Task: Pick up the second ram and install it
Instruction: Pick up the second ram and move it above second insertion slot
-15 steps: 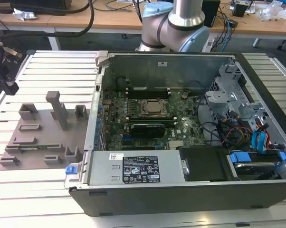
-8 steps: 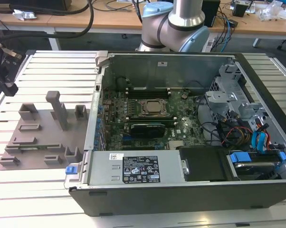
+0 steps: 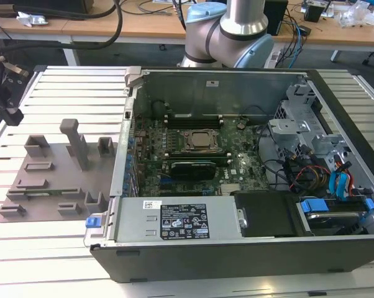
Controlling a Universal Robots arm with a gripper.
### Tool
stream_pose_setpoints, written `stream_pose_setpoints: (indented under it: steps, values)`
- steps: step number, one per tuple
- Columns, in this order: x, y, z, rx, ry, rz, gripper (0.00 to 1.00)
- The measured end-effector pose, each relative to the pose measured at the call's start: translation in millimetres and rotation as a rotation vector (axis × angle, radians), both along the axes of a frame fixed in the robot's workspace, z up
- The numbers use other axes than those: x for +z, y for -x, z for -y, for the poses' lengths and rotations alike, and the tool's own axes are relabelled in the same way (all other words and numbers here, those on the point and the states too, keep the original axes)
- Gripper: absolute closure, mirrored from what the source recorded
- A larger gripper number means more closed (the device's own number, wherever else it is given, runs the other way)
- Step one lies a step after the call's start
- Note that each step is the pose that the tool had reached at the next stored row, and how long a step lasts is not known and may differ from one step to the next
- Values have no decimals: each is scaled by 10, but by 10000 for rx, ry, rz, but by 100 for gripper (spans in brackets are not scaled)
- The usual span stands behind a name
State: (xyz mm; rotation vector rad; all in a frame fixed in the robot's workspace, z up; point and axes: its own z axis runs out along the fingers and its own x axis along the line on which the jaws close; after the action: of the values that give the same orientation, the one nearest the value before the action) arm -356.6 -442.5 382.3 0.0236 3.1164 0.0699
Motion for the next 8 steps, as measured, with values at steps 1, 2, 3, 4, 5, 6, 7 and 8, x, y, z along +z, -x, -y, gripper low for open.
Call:
stream_pose_setpoints:
  steps: [1, 2, 3, 4, 5, 6, 7, 8]
  values:
    - [0, 0, 0, 232, -1, 0, 90]
    - [0, 0, 0, 367, 0, 0, 90]
    - [0, 0, 0, 495, 0, 0, 90]
    - [0, 0, 0, 729, -1, 0, 90]
    - [0, 0, 0, 1063, 0, 0, 90]
    - [0, 0, 0, 1265, 0, 0, 90]
    - [0, 0, 0, 1468, 0, 0, 90]
    - [0, 0, 0, 1700, 0, 0, 90]
